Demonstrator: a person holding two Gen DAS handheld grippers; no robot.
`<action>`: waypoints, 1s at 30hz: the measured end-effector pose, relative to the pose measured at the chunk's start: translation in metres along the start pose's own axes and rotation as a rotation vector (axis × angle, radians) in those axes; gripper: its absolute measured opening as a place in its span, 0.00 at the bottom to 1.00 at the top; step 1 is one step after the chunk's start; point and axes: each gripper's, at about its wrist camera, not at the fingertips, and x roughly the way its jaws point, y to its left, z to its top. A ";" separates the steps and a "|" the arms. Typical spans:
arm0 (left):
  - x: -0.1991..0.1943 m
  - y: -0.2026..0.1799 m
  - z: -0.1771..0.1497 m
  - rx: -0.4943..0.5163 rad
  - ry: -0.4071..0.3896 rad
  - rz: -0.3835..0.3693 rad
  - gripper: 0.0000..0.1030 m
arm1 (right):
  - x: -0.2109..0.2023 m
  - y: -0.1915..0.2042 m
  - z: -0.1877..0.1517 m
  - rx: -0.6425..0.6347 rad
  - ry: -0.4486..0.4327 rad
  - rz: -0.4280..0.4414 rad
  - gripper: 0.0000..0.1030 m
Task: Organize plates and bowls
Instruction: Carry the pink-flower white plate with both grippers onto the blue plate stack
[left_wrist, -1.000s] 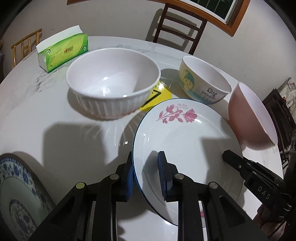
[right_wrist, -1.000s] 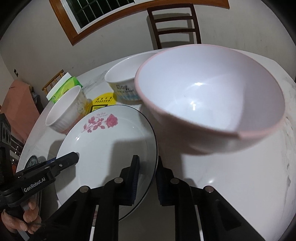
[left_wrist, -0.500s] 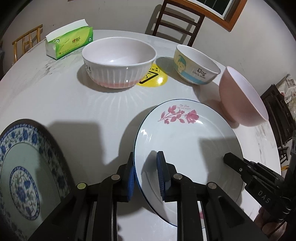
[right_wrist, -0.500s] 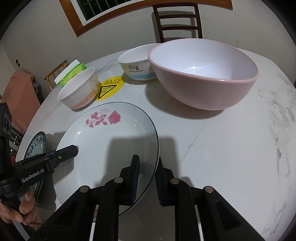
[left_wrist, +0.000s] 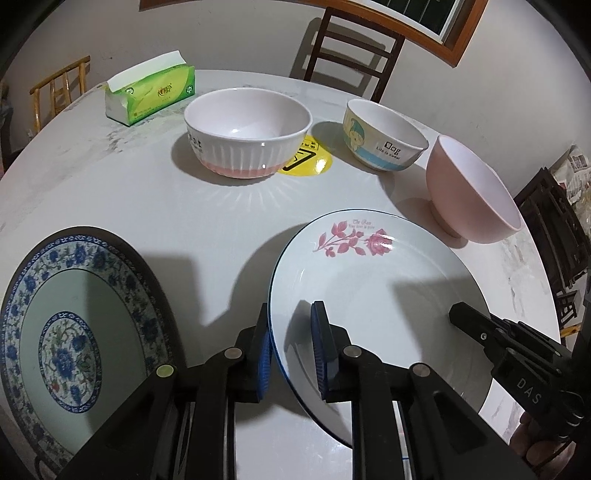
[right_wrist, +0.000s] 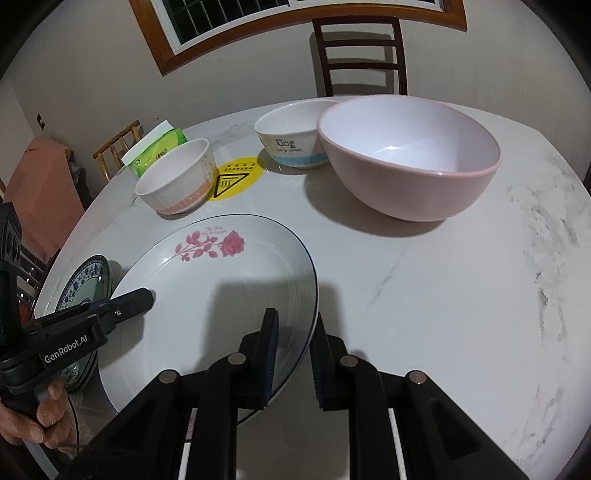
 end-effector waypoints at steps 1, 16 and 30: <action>-0.002 0.001 0.000 -0.002 -0.002 0.000 0.16 | -0.002 0.002 0.001 -0.002 -0.003 0.001 0.16; -0.044 0.027 -0.005 -0.042 -0.061 0.035 0.16 | -0.025 0.041 0.001 -0.064 -0.045 0.043 0.16; -0.097 0.085 -0.025 -0.135 -0.124 0.105 0.16 | -0.031 0.113 -0.001 -0.164 -0.057 0.124 0.16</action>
